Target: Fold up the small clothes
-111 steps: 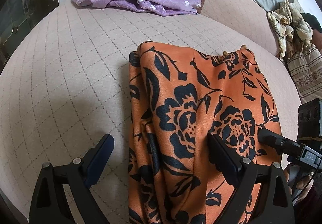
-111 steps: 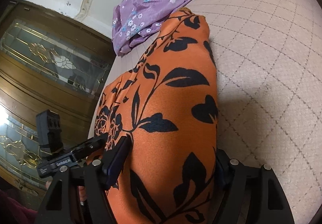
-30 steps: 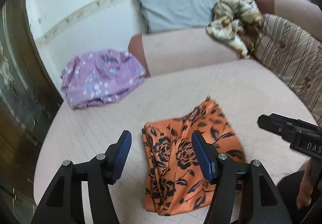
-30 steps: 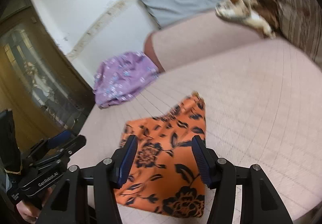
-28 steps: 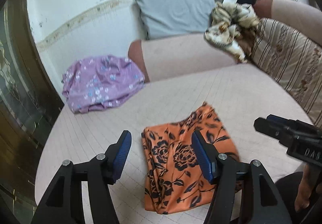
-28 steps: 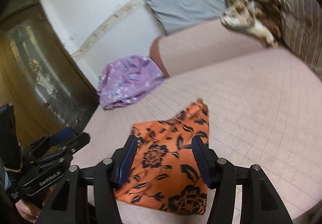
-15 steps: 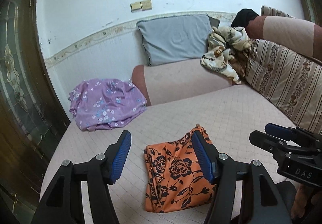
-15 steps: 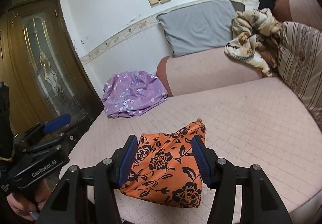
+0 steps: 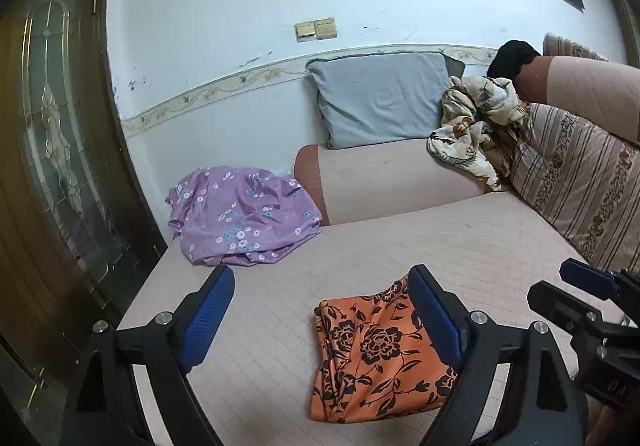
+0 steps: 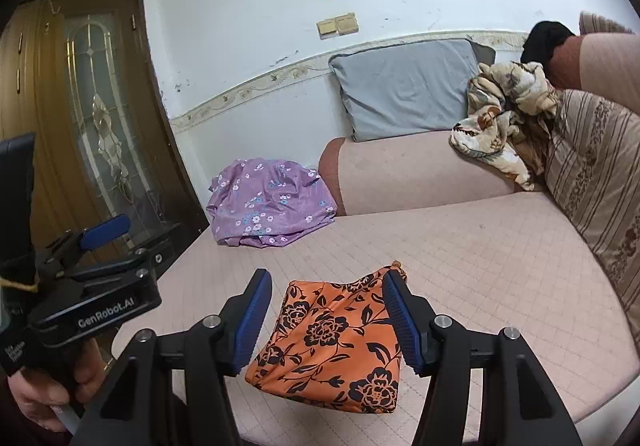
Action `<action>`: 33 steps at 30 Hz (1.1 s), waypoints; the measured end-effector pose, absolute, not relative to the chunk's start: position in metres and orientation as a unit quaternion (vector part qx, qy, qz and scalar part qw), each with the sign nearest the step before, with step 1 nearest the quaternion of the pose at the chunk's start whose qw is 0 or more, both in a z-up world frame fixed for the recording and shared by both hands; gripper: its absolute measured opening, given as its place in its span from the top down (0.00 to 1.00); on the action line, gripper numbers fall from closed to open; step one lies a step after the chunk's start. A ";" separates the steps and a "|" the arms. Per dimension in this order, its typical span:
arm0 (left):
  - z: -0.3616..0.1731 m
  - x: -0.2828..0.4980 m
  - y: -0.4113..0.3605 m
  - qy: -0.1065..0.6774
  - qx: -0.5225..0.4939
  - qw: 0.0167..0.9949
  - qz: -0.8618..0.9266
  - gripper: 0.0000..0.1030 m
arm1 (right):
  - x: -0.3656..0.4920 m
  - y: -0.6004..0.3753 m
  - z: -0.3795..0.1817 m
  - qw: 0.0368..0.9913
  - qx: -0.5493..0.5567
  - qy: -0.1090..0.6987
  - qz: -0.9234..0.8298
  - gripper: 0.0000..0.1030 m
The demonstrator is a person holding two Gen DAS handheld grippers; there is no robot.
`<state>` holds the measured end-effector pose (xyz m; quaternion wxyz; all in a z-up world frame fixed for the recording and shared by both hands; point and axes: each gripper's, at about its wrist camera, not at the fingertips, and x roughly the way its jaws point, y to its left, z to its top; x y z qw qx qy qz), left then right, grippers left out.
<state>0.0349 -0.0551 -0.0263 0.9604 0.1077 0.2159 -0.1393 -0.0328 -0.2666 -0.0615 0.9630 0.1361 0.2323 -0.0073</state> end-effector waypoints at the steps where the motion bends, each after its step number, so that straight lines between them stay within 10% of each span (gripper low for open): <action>1: -0.026 0.035 -0.053 0.219 0.105 0.960 -0.137 0.09 | -0.033 -0.264 -0.060 0.963 0.135 0.232 -0.007 0.41; 33: -0.038 0.058 -0.017 0.233 0.101 0.965 -0.070 0.00 | -0.018 -0.241 -0.068 0.957 0.117 0.264 -0.014 0.40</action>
